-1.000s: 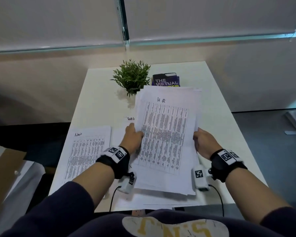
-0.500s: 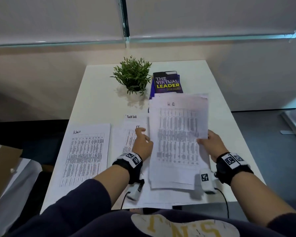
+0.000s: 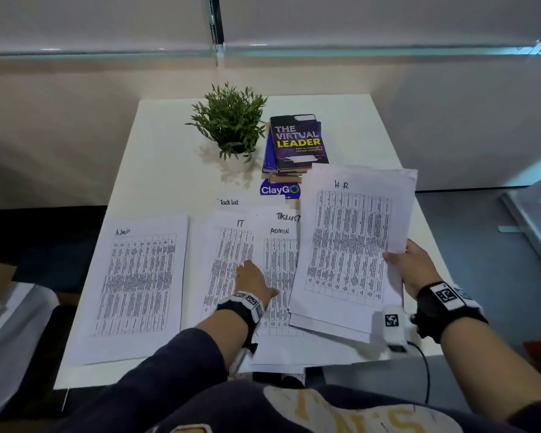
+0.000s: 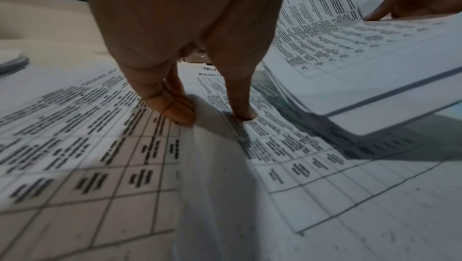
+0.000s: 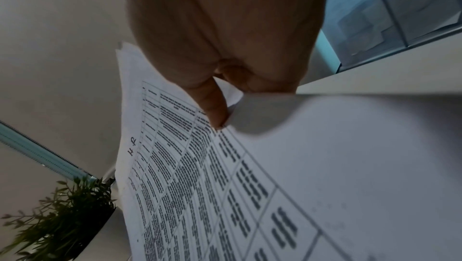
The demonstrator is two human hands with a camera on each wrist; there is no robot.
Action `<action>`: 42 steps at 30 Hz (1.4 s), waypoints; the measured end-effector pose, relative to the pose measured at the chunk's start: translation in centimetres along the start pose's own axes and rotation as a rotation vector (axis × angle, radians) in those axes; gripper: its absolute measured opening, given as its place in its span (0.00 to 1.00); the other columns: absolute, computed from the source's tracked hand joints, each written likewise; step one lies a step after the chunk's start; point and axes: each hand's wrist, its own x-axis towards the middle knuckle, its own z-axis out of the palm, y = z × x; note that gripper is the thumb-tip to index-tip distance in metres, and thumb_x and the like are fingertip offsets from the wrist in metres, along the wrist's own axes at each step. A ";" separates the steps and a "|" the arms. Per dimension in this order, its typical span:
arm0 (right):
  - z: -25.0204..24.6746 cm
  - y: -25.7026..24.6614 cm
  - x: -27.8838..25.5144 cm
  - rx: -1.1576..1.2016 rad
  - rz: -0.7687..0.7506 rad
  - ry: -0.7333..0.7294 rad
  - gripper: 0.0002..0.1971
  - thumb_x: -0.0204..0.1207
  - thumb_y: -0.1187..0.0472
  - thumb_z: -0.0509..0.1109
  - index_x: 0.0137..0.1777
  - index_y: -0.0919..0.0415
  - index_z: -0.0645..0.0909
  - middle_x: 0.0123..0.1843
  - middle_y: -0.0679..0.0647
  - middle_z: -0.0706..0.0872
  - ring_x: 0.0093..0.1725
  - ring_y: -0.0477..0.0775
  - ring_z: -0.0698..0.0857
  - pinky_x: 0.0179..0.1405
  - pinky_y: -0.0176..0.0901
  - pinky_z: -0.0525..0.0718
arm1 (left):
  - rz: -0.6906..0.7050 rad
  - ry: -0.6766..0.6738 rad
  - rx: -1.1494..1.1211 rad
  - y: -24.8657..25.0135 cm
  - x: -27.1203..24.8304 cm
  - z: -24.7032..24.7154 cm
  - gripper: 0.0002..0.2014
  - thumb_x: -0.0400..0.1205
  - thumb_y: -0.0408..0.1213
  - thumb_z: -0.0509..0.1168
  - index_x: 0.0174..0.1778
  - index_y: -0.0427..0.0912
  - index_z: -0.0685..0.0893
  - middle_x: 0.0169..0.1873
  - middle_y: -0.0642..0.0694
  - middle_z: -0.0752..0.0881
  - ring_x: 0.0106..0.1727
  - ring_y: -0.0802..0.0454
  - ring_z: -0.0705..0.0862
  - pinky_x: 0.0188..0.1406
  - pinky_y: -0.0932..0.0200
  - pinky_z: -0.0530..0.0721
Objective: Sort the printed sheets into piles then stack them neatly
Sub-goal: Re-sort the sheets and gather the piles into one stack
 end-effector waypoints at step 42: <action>-3.2 -0.7 2.3 0.146 0.104 0.071 0.20 0.81 0.71 0.66 0.73 0.61 0.77 0.65 0.63 0.84 0.62 0.65 0.82 0.68 0.59 0.76 | 0.426 0.473 -0.242 1.4 -2.1 -14.9 0.08 0.80 0.26 0.59 0.40 0.43 0.75 0.33 0.46 0.81 0.32 0.48 0.77 0.26 0.58 0.69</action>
